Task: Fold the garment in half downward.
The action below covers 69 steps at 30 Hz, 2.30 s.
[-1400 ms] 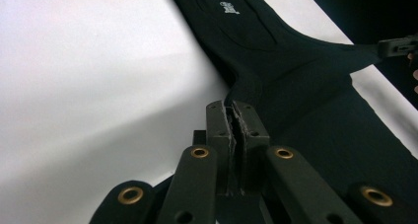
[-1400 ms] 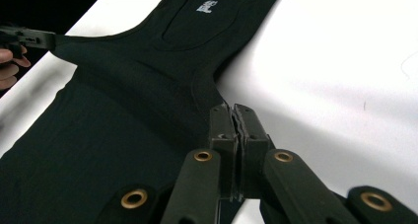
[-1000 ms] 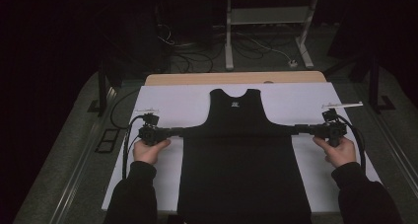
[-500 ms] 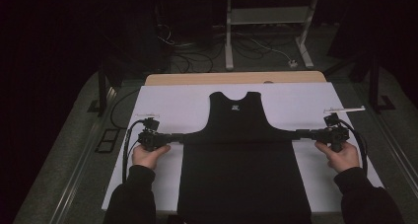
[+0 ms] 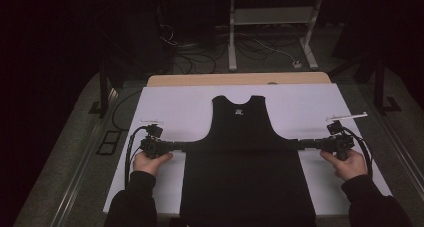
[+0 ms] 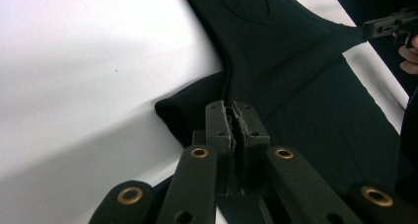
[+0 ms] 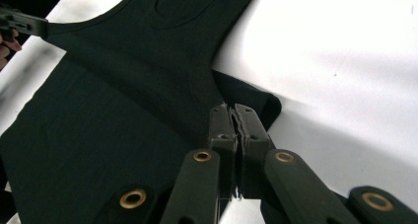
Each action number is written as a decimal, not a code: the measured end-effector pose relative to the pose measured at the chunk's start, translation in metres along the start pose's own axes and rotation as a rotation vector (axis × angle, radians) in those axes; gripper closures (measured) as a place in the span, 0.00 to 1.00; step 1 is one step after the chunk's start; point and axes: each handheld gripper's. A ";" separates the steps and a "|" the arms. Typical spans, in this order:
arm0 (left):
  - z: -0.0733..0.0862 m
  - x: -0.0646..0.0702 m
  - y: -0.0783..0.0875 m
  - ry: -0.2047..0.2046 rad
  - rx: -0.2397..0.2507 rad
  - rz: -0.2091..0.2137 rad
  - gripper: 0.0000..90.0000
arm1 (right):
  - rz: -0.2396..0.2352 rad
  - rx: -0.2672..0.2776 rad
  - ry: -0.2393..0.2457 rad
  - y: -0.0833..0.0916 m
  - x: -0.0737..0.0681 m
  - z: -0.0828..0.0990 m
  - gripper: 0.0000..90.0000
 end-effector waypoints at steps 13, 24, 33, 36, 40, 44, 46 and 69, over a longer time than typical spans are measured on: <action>0.007 0.005 -0.001 -0.005 -0.053 -0.004 0.94 | 0.003 -0.039 0.001 0.001 -0.005 0.009 0.96; 0.012 0.008 -0.002 0.000 -0.077 0.001 0.94 | -0.002 -0.069 -0.004 0.001 -0.007 0.016 0.95; 0.014 0.010 -0.003 0.001 -0.105 0.005 0.94 | -0.003 -0.076 -0.013 0.003 -0.009 0.019 0.95; 0.014 0.010 -0.001 -0.002 -0.107 0.004 0.95 | -0.001 -0.070 -0.013 0.005 -0.008 0.020 0.95; 0.014 0.010 0.003 0.000 -0.090 0.000 0.95 | 0.002 -0.057 -0.017 0.009 -0.009 0.020 0.96; 0.014 0.010 0.009 0.009 -0.069 0.005 0.95 | 0.004 -0.036 -0.022 0.014 -0.007 0.020 0.96; 0.014 0.010 0.010 0.008 -0.069 0.005 0.95 | 0.008 -0.036 -0.024 0.015 -0.007 0.021 0.96; 0.015 0.026 0.008 -0.123 -0.041 -0.107 0.39 | 0.042 -0.021 0.055 0.014 -0.015 0.028 0.50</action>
Point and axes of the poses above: each handheld gripper's, and its own axes: y roughly backward along the jaws, z roughly out of its underside, x roughly to its right, and after that the axes turned 7 degrees about z, right-handed
